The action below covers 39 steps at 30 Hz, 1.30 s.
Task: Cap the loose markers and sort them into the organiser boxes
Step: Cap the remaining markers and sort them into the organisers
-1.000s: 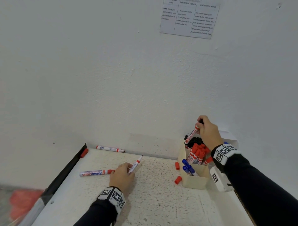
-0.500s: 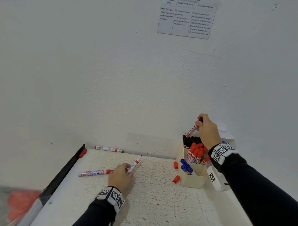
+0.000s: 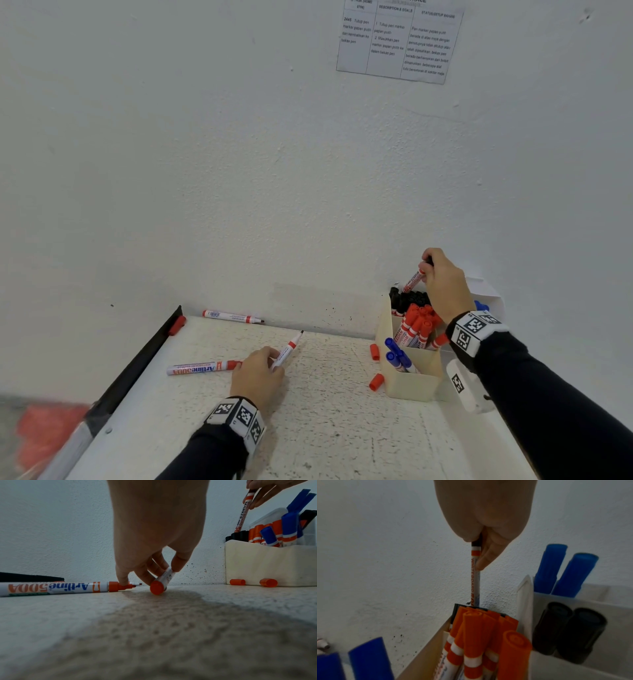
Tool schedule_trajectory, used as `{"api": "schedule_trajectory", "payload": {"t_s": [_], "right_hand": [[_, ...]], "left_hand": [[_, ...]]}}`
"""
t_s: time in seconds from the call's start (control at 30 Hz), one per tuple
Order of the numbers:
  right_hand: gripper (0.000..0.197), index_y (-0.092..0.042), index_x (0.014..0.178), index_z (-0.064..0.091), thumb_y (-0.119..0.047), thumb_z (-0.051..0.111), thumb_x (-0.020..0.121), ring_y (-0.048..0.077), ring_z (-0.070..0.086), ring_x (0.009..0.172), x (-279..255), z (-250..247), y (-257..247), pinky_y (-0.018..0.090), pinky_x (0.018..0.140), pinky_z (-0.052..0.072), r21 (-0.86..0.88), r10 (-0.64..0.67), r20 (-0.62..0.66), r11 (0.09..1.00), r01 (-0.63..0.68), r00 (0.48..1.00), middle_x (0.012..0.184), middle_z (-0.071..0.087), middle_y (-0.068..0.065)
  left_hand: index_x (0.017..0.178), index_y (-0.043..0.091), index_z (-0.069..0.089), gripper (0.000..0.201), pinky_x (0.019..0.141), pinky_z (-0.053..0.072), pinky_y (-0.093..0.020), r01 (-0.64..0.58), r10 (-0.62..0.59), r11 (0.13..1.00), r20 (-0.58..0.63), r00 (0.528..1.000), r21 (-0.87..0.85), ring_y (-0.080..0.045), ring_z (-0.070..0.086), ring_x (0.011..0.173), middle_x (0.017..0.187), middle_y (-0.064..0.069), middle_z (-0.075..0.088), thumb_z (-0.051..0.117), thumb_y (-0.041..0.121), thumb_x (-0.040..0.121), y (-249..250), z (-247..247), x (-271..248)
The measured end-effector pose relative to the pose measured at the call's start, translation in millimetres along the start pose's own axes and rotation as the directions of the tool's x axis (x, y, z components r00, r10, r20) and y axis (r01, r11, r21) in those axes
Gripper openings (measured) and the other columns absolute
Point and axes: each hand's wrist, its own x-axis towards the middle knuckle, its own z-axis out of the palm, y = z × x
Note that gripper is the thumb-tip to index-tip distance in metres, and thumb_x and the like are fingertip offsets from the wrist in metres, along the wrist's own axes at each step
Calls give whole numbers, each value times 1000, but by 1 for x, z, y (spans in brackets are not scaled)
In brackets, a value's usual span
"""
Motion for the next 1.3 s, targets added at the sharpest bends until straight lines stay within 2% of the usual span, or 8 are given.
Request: {"api": "schedule_trajectory", "payload": {"t_s": [0.13,0.33,0.47,0.63,0.9,1.13,1.2,1.3], "right_hand": [[20,-2,111,50,-11,39,97,19,50,82,1,-6,-5,29,72,37,30,-45,-162,998,51,986,93,54,7],[19,0,105,46,-15,36,99,23,45,56,4,-50,-11,27,47,34,60,-65,-429,993,101,901,73,49,8],[23,1,108,45,-17,32,99,25,45,56,-11,-88,7,30,51,33,-10,-18,-516,1000,15,857,73,48,8],[18,0,103,46,-12,34,98,25,45,61,-43,-109,43,31,56,35,15,47,-464,999,-45,885,77,48,11],[15,0,102,57,-3,56,88,26,55,86,-85,-65,79,31,78,44,55,213,-257,977,-206,943,103,55,17],[29,-5,123,48,-13,43,96,32,53,112,-90,-32,76,34,92,39,134,459,65,876,-463,886,122,57,19],[31,-2,126,47,-11,43,96,34,50,115,-88,-29,76,37,96,37,98,441,38,891,-443,897,124,54,21],[28,5,118,51,-4,48,91,34,45,115,-88,-27,69,36,98,35,36,367,-203,929,-368,908,122,49,24]], "left_hand": [[111,22,56,23,90,48,-31,-6,6,1000,-15,1000,-3,-11,56,87,94,8,55,53,23,89,0,0,0],[114,17,56,25,78,48,-25,-21,21,999,-8,1000,-25,-12,55,86,96,4,56,53,20,89,1,-2,-1],[114,15,56,25,73,47,-25,-5,6,999,7,1000,-41,-13,56,82,98,0,58,53,18,89,3,-3,-3],[112,15,56,24,73,50,-28,18,-17,998,20,1000,-54,-14,58,80,97,-1,59,53,17,89,4,-4,-6],[105,18,56,16,74,56,-34,41,-38,992,27,999,-118,-16,60,77,90,1,58,54,17,89,7,-5,-11],[105,15,55,15,54,37,-15,24,-22,985,15,1000,-170,-6,52,70,87,2,55,51,12,90,11,-3,-9],[108,13,56,19,54,34,-14,19,-16,984,21,1000,-176,-5,49,70,91,-1,55,52,10,90,10,-3,-6],[113,9,56,24,56,34,-14,8,-2,985,33,999,-171,-9,49,74,93,-2,55,53,10,90,9,-3,-4]]}}
